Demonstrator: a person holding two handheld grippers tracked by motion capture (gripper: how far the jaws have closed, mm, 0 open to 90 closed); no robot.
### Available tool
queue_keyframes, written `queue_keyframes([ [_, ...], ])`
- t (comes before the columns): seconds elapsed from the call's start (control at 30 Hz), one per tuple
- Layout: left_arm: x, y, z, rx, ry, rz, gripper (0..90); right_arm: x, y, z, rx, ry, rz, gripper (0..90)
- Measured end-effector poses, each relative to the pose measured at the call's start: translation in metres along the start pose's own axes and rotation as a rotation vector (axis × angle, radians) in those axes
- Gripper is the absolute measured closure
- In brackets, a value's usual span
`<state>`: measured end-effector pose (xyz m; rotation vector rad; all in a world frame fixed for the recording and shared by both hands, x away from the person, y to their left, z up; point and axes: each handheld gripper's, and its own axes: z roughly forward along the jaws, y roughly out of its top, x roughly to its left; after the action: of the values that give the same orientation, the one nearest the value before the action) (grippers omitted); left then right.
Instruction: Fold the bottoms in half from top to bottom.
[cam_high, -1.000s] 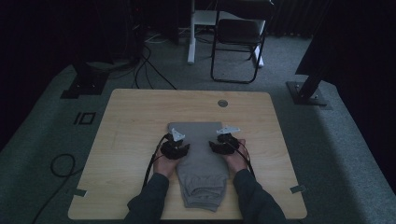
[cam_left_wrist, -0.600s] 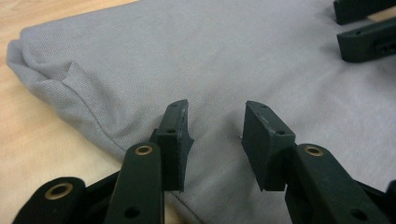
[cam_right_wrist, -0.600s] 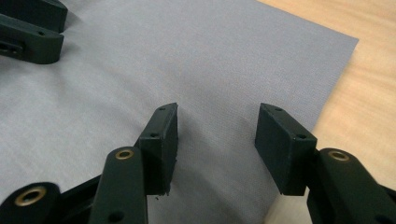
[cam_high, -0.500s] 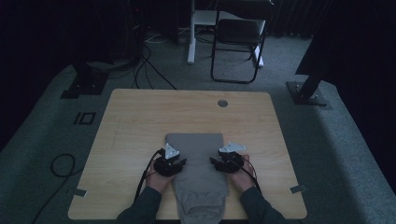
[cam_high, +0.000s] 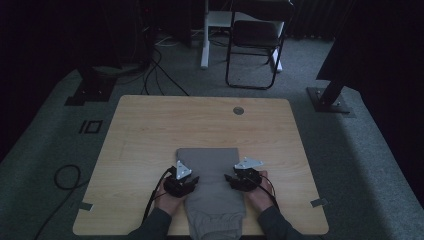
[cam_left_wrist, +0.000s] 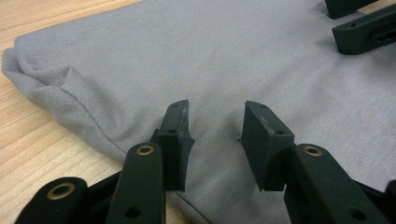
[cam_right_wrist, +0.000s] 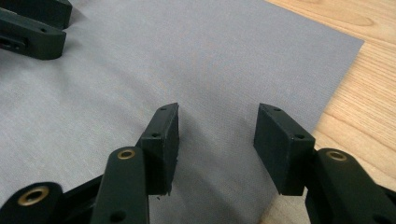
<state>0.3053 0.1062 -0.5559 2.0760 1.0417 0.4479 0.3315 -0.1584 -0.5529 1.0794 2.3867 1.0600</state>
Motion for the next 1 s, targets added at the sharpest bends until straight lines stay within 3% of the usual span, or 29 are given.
queue_keyframes([
  [0.27,0.003,0.000,-0.002,-0.017,0.001,-0.024,60.6,-0.003,0.003,-0.003,0.006,0.014,-0.009,53.4],
  [0.53,0.040,0.024,-0.017,-0.077,0.085,-0.090,56.9,-0.029,0.020,-0.008,-0.041,-0.041,0.058,53.8],
  [0.77,0.071,0.043,-0.009,-0.065,0.138,-0.147,53.2,-0.052,0.037,0.003,-0.030,-0.096,0.101,58.0],
  [1.0,0.093,0.047,0.016,-0.027,0.097,-0.214,46.0,-0.076,0.048,0.024,0.002,-0.112,0.177,56.3],
])
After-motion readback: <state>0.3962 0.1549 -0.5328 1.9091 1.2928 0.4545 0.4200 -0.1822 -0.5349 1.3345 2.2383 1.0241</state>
